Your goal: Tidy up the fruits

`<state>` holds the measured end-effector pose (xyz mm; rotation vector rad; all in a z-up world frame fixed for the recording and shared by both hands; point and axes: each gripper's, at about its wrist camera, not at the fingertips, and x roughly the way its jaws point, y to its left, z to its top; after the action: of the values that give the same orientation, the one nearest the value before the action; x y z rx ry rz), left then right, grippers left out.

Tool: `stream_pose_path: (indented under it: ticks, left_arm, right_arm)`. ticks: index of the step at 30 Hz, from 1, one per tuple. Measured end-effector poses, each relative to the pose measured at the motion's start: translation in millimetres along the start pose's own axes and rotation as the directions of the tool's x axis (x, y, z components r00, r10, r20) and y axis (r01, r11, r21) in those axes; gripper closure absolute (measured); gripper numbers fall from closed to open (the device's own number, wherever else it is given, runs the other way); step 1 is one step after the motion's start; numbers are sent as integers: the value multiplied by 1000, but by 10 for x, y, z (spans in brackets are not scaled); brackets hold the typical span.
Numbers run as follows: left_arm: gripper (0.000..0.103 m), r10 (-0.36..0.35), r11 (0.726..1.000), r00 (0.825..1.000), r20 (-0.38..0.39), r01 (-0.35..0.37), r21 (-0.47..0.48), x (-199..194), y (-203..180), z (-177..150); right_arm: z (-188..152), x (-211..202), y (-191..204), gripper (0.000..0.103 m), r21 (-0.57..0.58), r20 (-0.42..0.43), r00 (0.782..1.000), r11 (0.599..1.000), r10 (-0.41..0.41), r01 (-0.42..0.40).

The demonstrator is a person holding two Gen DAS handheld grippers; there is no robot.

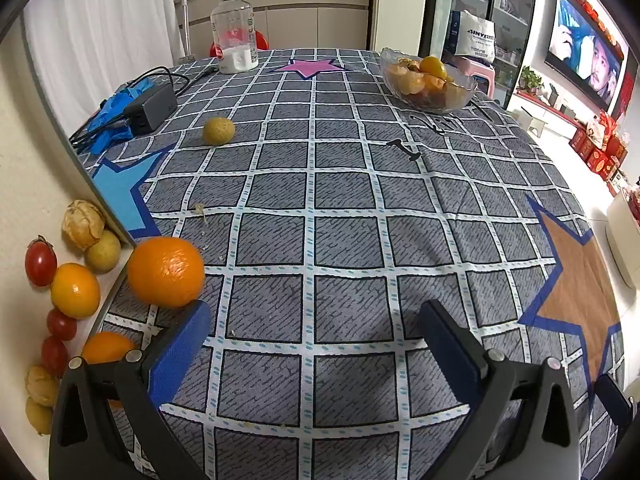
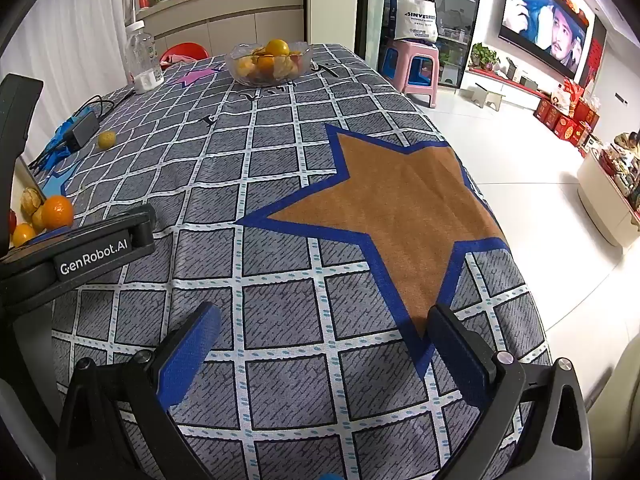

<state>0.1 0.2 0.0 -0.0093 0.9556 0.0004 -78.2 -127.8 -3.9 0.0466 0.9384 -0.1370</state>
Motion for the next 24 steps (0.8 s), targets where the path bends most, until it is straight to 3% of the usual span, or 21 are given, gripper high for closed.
stream_pose_path:
  ticks: [24]
  left_arm:
    - [0, 4, 1000, 1000, 3, -4, 3, -1, -2, 0]
  right_arm:
    - [-1, 2, 0, 0, 0, 0, 1000, 1000, 0, 0]
